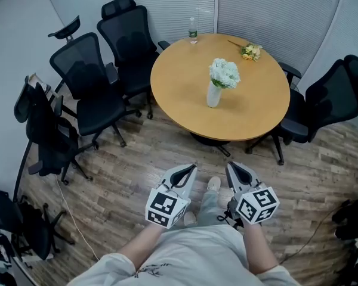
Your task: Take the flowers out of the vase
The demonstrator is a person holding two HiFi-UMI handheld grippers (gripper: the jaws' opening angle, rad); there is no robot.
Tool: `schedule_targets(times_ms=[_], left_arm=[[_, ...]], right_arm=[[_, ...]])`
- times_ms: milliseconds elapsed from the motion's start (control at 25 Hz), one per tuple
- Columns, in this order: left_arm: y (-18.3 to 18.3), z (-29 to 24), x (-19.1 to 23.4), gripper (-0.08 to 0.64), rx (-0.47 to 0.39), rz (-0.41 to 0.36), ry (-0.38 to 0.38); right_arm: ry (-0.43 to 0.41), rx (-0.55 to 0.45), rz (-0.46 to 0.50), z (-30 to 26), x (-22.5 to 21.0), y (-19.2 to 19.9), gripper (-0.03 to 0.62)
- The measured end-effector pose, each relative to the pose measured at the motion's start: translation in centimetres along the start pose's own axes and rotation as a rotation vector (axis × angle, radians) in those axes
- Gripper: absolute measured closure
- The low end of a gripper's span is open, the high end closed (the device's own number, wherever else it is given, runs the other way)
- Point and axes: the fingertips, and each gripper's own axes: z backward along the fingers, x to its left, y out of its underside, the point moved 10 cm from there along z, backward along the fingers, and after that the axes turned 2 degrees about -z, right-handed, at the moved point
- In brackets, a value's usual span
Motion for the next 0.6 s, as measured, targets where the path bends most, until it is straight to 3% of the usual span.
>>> schedule_targets(times_ms=[600], left_arm=[[-4.2,-13.3,6.5,0.549,0.004,0.001,-0.004]], right_arm=[[-0.013,-0.018,0.018,-9.0,-10.9,-6.6,0.584]])
